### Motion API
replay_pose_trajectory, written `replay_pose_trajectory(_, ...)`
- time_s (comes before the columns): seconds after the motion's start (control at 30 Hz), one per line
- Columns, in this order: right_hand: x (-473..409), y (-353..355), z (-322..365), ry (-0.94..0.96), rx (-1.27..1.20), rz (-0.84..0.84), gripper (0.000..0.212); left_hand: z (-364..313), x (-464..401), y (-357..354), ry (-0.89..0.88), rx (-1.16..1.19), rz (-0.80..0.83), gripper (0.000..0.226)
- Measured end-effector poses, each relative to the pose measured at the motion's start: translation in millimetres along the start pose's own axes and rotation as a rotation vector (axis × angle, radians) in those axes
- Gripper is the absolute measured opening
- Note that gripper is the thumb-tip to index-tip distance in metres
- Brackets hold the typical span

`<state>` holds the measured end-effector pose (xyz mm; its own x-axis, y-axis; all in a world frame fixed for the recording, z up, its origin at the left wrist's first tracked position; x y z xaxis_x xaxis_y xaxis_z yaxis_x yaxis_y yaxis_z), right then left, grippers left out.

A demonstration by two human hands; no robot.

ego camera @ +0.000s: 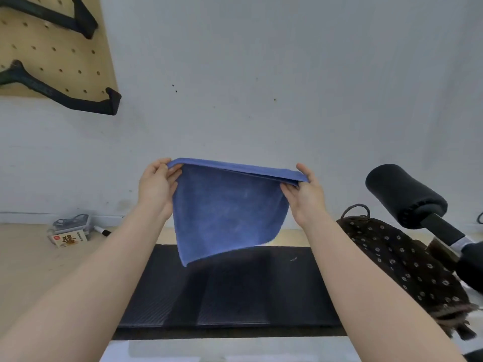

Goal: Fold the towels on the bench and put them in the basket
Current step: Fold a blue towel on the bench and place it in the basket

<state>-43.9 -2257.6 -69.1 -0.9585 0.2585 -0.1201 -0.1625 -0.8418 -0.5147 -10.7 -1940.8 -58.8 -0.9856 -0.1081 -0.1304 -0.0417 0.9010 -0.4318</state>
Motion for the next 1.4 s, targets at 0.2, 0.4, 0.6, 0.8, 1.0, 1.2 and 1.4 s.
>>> replay_pose_trajectory(0.2, 4, 36, -2, -0.102, 0.345, -0.170, 0.030, -3, -1, 16, -0.093, -0.146, -0.055, 0.026)
replay_pose_trajectory(0.4, 42, 83, -86, -0.440, 0.699, -0.101, 0.025, 105, 27, 89, 0.271, -0.574, -0.034, 0.024)
replay_pose_trajectory(0.6, 106, 122, -158, -0.695, 0.778, -0.050, 0.028, 167, 82, 143, 0.443, -0.824, 0.043, 0.013)
replay_pose_trajectory(0.8, 122, 131, -163, -0.637, 0.887, 0.078, 0.036, 156, 100, 132, 0.268, -1.244, 0.132, 0.025)
replay_pose_trajectory(1.0, 120, 136, -126, -0.329, 1.012, 0.023, 0.009, 150, 106, 120, 0.184, -1.337, 0.220, 0.016)
replay_pose_trajectory(1.2, 131, 132, -107, -0.194, 0.657, -0.020, 0.019, 145, 124, 96, 0.221, -1.080, 0.480, 0.012)
replay_pose_trajectory(1.4, 136, 153, -124, -0.344, 0.750, -0.071, 0.019, 152, 128, 96, 0.334, -0.936, 0.439, 0.015)
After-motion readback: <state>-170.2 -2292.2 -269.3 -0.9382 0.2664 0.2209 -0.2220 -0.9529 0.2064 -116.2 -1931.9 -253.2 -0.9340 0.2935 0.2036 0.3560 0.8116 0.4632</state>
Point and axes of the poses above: each hand's wrist, its own x-axis away from the middle knuckle, its own y-axis out of the back of the hand, z = x × y, the point moved 10 cm from there along -x, towards the middle knuckle, and after that the axes turned 11 degrees about z, right-handed, at the moved point
